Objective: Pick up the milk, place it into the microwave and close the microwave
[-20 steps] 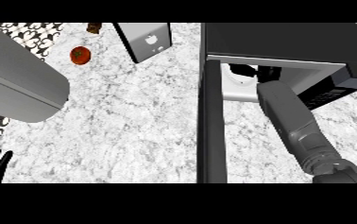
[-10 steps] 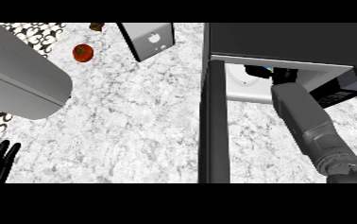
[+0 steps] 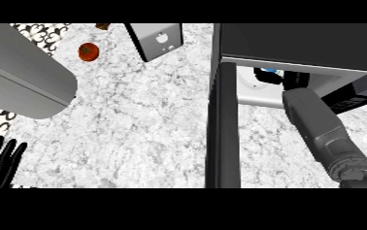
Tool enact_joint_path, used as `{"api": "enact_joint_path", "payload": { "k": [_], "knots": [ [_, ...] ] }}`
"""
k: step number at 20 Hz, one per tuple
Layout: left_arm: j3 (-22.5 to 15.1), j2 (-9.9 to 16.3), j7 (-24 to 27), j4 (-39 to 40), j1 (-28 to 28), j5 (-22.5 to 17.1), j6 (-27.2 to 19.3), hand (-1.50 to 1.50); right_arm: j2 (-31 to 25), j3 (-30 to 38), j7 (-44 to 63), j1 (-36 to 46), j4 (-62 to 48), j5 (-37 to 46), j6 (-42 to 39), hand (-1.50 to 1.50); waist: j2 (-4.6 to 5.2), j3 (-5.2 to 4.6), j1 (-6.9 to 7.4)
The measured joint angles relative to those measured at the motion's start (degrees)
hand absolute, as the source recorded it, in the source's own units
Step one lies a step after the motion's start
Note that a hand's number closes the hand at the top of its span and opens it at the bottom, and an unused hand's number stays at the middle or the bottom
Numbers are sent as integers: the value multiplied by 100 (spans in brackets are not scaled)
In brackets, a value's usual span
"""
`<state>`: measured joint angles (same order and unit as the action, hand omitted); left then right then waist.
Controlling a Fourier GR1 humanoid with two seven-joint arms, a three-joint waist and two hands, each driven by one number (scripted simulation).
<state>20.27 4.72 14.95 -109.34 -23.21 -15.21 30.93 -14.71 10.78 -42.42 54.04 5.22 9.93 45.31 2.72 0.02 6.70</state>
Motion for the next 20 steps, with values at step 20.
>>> {"api": "enact_joint_path", "payload": {
  "k": [20],
  "knots": [
    [-62,40,133,549,466,278,-44,-150,303,-156,192,161,-81,282,302,-150,24,27,2]
  ]
}}
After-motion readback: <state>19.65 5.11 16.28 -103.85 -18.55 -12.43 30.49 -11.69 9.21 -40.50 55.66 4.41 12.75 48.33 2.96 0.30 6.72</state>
